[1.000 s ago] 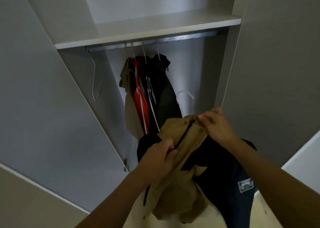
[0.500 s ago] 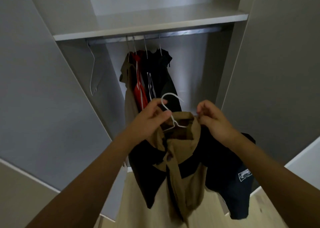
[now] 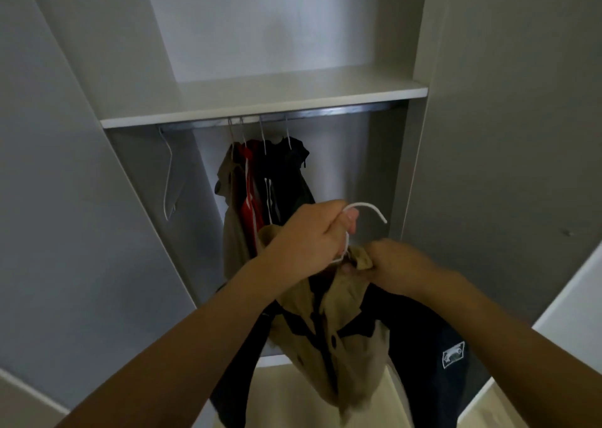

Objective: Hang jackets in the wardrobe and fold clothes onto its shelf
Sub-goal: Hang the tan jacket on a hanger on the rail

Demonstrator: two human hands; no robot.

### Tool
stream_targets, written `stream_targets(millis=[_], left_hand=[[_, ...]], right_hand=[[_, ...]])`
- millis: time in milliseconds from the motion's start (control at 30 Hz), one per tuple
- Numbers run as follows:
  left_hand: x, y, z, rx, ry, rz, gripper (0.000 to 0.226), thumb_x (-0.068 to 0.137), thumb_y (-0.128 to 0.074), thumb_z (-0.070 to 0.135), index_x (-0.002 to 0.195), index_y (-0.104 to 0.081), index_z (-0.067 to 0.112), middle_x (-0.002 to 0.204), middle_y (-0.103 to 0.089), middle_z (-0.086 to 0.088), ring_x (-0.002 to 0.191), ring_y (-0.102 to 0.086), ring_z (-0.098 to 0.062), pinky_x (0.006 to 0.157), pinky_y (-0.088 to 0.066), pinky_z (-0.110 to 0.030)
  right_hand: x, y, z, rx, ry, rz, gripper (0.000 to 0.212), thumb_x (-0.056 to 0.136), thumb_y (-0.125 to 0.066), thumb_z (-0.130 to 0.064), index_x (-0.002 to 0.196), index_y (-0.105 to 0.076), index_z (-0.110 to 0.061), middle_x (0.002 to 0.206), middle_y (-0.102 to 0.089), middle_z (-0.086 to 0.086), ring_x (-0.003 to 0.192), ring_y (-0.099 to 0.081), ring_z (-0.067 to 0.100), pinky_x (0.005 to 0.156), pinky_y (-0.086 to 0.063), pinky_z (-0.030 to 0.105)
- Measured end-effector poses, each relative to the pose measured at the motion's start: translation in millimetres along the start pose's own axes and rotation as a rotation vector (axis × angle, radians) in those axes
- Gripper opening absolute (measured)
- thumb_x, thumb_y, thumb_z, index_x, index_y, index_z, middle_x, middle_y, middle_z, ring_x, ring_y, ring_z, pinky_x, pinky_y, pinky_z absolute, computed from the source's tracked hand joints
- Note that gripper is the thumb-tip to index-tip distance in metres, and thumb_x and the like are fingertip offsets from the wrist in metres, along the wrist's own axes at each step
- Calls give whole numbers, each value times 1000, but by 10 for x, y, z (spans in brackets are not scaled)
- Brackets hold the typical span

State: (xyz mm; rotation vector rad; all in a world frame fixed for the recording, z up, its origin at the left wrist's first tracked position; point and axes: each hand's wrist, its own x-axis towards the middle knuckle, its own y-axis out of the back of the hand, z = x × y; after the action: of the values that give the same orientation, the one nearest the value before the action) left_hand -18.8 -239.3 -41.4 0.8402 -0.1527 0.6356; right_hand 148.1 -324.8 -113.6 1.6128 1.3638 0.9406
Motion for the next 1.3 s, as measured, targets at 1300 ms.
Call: stream_targets(millis=[1300], left_hand=[[-1171, 591, -939, 126, 582, -269, 30, 101, -47, 29, 128, -57, 20, 121, -61, 4, 108, -55, -9, 92, -39, -18]], right_hand=[[1240, -252, -533, -55, -312, -139, 36, 100, -40, -33, 92, -63, -6, 85, -64, 11, 65, -59, 22, 58, -50, 29]])
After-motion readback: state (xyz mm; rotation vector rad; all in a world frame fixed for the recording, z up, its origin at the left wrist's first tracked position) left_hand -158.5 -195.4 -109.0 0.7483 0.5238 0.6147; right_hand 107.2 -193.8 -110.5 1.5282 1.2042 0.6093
